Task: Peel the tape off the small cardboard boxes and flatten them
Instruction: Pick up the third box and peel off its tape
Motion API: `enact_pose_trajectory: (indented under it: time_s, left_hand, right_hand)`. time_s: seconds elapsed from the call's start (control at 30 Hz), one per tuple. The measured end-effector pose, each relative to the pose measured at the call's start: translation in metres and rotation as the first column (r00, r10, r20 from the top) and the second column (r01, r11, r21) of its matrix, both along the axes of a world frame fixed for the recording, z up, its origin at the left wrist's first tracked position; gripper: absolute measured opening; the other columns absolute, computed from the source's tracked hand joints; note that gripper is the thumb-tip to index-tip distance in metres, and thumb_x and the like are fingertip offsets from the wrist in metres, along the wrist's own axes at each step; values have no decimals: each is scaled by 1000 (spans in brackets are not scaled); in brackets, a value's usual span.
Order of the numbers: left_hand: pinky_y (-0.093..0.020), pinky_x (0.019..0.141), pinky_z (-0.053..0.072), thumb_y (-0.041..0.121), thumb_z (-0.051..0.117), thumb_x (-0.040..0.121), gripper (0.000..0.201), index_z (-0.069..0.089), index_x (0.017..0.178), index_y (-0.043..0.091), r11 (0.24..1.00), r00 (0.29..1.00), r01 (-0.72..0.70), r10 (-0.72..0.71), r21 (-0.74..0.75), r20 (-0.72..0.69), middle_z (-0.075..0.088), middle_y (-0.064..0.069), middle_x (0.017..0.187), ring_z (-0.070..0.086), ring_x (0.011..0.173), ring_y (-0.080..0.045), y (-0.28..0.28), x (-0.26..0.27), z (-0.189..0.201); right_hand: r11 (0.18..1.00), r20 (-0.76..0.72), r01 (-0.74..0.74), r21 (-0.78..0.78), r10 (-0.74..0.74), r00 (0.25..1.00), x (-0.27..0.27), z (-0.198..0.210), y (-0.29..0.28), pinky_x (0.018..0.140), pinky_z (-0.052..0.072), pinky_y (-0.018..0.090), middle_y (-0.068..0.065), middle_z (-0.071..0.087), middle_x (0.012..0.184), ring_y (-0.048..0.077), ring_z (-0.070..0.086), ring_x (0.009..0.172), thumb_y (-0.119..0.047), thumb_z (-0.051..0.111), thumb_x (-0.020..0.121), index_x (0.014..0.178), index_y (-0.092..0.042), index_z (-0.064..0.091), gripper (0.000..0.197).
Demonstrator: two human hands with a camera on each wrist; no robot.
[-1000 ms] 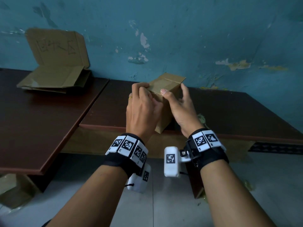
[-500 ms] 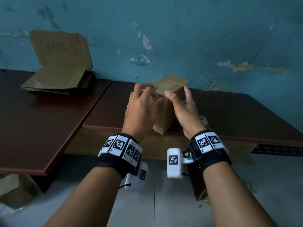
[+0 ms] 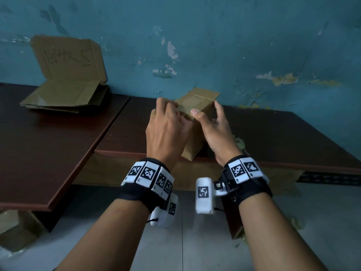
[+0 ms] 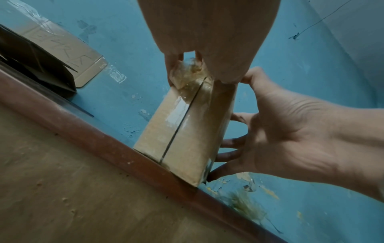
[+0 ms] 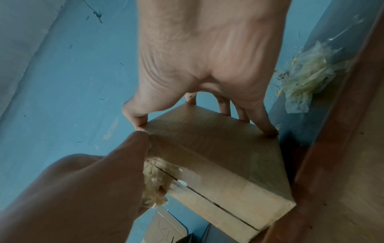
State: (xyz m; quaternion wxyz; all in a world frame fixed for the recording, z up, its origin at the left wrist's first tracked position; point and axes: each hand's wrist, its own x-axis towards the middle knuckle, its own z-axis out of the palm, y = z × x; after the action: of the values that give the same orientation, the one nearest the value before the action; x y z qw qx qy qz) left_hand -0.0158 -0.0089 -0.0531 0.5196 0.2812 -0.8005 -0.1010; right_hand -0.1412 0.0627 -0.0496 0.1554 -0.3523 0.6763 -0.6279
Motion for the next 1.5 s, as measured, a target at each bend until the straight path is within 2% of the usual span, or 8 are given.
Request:
enact_pose_trajectory:
  time_s: [0.17, 0.63, 0.83, 0.93, 1.13, 1.3, 1.4, 1.5]
  left_hand:
    - [-37, 66, 39, 18, 63, 92, 19, 63, 101, 1, 999, 999, -40, 41, 12, -17, 62, -15, 119, 65, 90, -39, -2, 1, 1]
    - [-34, 68, 34, 13, 62, 91, 14, 64, 100, 2, 998, 997, -31, 35, 55, -74, 62, -12, 121, 65, 87, -35, 1, 3, 3]
    - [-31, 67, 38, 11, 63, 89, 11, 63, 94, 2, 994, 976, -15, 38, 108, -215, 62, -10, 115, 53, 86, -18, -2, 2, -4]
    - [-34, 64, 43, 27, 56, 93, 24, 59, 87, 4, 995, 967, 26, 0, 96, -255, 62, -10, 115, 55, 84, -18, 2, -4, -8]
    - [-37, 78, 54, 25, 64, 87, 19, 57, 84, 7, 976, 923, 159, -94, 149, -374, 60, -7, 113, 61, 91, -18, -7, -1, -12]
    - [-42, 96, 58, 17, 68, 94, 22, 51, 110, 15, 909, 873, 322, -177, 264, -455, 60, -9, 117, 67, 106, -19, -9, 4, -8]
    - [-38, 104, 55, 15, 58, 92, 17, 62, 108, 14, 901, 884, 339, -207, 272, -419, 57, -5, 121, 64, 113, -15, -7, 7, -7]
    - [-33, 103, 53, 14, 60, 95, 15, 68, 107, 11, 921, 900, 302, -190, 246, -394, 54, -4, 128, 59, 117, -5, -3, 7, -8]
  right_hand:
    - [1000, -4, -5, -3, 5, 1000, -1, 0, -2, 119, 45, 47, -4, 54, 157, 13, 52, 143, -88, 82, 54, 162, -46, 26, 129]
    - [1000, -1, -18, 4, 18, 1000, 1, 1, -4, 119, 44, 49, -4, 50, 161, 14, 49, 146, -92, 79, 50, 161, -48, 23, 132]
    - [1000, 42, -19, 7, 19, 999, -2, 1, 1, 123, 39, 49, -2, 45, 165, 16, 44, 148, -72, 76, 75, 166, -40, 21, 111]
    - [1000, 39, -10, 15, 10, 999, -3, -1, 3, 122, 41, 49, -3, 46, 164, 15, 45, 148, -80, 74, 72, 165, -43, 20, 114]
    - [1000, 28, -23, 4, 23, 999, 2, -1, 6, 124, 38, 46, -6, 42, 167, 11, 44, 148, -85, 71, 72, 165, -45, 19, 114]
    - [996, 34, -90, 29, 89, 995, 3, 5, 14, 122, 30, 40, -3, 31, 173, 13, 31, 155, -85, 75, 69, 167, -44, 14, 123]
    - [995, 0, -84, 49, 84, 996, 3, 6, 17, 124, 35, 44, -5, 37, 169, 13, 37, 152, -75, 89, 61, 167, -41, 15, 133]
    - [998, -14, -46, 43, 46, 999, 1, 7, 18, 123, 36, 41, -6, 38, 168, 11, 38, 150, -62, 94, 67, 168, -38, 17, 129]
